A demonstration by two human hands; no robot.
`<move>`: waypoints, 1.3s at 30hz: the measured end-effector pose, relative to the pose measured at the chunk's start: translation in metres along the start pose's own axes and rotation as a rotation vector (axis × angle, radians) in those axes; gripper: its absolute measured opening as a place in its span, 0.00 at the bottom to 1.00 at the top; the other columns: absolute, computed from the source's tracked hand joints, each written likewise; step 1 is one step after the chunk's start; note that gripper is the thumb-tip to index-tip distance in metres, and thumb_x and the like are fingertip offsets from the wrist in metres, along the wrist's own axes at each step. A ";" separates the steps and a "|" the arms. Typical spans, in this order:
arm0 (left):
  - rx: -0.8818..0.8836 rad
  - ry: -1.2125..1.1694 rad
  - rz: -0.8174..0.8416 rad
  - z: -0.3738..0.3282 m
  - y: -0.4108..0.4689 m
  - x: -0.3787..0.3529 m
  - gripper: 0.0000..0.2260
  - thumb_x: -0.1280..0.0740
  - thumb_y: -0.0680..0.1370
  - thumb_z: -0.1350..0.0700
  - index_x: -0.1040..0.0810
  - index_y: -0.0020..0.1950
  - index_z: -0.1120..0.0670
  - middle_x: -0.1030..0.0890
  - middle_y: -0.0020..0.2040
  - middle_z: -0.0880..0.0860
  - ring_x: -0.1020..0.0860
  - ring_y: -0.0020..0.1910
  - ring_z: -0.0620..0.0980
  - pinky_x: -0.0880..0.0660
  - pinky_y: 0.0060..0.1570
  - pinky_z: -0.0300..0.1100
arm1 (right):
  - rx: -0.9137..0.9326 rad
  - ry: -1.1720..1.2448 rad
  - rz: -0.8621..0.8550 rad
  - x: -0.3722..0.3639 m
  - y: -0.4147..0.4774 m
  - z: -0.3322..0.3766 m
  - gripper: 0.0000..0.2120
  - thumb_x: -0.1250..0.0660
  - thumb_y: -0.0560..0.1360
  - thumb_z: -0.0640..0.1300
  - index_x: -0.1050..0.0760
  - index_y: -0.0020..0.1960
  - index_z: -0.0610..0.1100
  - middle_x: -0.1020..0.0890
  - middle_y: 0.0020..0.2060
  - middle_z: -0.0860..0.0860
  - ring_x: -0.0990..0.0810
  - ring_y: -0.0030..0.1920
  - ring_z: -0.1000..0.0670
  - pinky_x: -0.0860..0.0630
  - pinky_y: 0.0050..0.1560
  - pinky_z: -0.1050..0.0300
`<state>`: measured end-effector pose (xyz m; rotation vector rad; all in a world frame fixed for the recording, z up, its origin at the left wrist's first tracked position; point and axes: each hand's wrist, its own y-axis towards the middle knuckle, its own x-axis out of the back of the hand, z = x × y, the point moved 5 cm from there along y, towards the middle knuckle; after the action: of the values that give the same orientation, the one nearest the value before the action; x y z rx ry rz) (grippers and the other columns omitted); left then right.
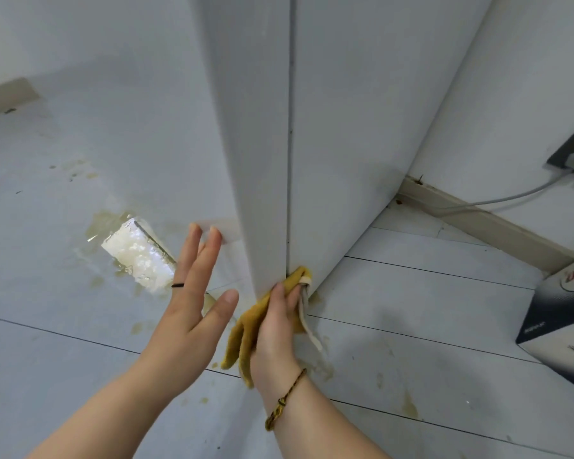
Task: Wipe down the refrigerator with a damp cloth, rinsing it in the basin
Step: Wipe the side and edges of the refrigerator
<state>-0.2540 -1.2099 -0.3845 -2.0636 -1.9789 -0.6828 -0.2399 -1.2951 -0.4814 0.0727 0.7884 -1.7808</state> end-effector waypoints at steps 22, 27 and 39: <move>-0.036 -0.184 0.018 -0.031 0.009 0.028 0.26 0.50 0.61 0.21 0.42 0.59 0.21 0.50 0.67 0.23 0.50 0.65 0.21 0.45 0.55 0.15 | 1.237 -0.647 0.078 -0.061 -0.055 0.103 0.26 0.51 0.77 0.61 0.56 0.70 0.52 0.49 0.72 0.51 0.55 0.73 0.48 0.57 0.73 0.53; 0.003 -0.151 0.039 -0.032 0.010 0.037 0.20 0.47 0.64 0.28 0.43 0.56 0.20 0.48 0.65 0.21 0.49 0.62 0.19 0.45 0.50 0.13 | 1.440 -0.802 0.031 -0.049 -0.036 0.111 0.26 0.52 0.78 0.59 0.55 0.72 0.52 0.43 0.67 0.46 0.49 0.71 0.44 0.52 0.70 0.50; -0.002 -0.239 0.079 -0.026 0.013 0.039 0.22 0.47 0.62 0.23 0.42 0.56 0.19 0.46 0.64 0.20 0.47 0.66 0.23 0.45 0.58 0.17 | 1.385 -0.721 -0.019 -0.067 -0.056 0.124 0.22 0.51 0.79 0.56 0.54 0.68 0.48 0.43 0.67 0.43 0.45 0.68 0.38 0.48 0.68 0.43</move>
<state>-0.2461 -1.1883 -0.3421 -2.3047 -2.0010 -0.4400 -0.2229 -1.2989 -0.3307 0.3022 -1.0146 -1.8552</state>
